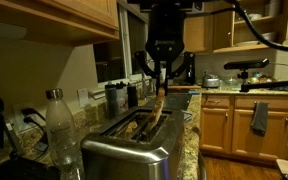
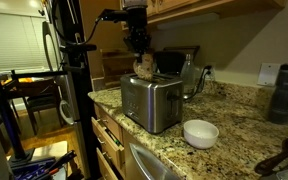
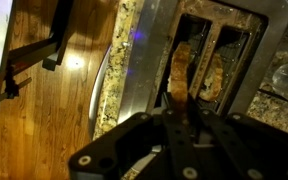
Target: Put the slices of bread in the toaster
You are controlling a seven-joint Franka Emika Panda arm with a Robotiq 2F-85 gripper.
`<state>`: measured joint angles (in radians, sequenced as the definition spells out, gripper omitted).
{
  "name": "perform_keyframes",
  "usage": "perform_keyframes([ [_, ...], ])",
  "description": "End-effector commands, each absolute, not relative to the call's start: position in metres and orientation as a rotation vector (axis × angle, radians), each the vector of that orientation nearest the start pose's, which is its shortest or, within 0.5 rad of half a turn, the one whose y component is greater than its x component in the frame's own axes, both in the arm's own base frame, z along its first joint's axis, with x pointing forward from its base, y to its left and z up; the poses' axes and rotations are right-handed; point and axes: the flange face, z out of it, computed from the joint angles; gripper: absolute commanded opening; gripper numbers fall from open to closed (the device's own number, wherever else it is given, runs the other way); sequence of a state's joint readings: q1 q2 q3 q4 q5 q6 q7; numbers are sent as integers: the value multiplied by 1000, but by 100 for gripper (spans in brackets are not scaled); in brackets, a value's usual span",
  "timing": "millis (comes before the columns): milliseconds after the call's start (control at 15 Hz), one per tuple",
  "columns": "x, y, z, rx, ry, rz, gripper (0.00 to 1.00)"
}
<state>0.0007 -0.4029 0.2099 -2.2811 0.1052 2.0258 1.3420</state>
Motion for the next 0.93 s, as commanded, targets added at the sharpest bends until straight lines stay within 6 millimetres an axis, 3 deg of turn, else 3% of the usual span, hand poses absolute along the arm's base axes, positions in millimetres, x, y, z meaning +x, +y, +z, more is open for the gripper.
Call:
perform_keyframes([
  [0,441,111,509,-2506,1624,-101,10],
  [600,439,124,495,-2501,1606,-39,11],
  [667,438,124,496,-2498,1608,-34,38],
  [867,437,124,498,-2488,1611,-38,52],
])
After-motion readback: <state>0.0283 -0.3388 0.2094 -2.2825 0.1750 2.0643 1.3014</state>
